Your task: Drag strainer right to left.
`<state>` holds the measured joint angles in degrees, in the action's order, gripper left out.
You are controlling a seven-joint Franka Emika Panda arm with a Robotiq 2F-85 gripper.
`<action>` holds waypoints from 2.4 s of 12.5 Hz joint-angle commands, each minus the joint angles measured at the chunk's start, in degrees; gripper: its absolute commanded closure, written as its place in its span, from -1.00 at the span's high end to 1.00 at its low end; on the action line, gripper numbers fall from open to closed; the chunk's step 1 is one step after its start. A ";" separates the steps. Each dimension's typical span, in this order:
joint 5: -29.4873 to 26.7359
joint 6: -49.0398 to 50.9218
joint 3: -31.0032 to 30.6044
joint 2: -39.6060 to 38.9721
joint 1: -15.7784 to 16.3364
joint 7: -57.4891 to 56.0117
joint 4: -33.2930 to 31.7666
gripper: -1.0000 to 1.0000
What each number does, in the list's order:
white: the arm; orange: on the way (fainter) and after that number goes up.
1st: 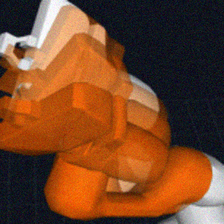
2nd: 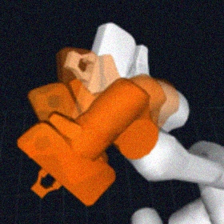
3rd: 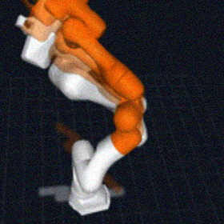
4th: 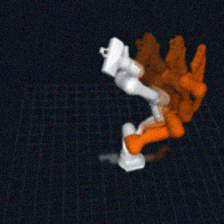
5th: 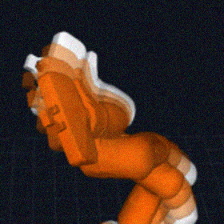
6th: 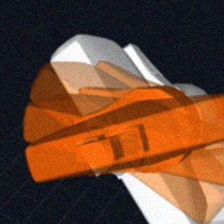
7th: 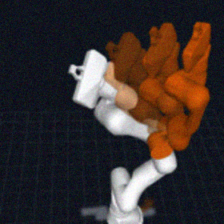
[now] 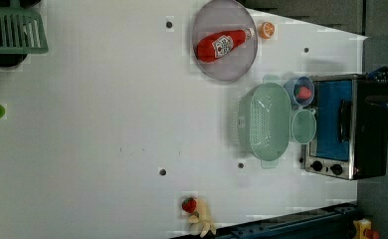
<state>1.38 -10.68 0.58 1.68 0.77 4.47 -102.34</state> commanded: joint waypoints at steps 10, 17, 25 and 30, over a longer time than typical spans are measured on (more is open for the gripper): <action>1.33 3.61 0.77 14.78 -2.54 5.29 -20.16 1.00; 1.33 -21.33 -1.14 0.85 -2.39 29.48 -29.57 1.00; 1.24 -49.15 -1.97 -13.37 -1.61 36.94 -39.99 1.00; 0.18 -57.07 -3.31 -21.77 -0.25 43.90 -38.36 1.00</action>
<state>0.94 -68.26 -2.38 -22.80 -0.47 42.02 -140.55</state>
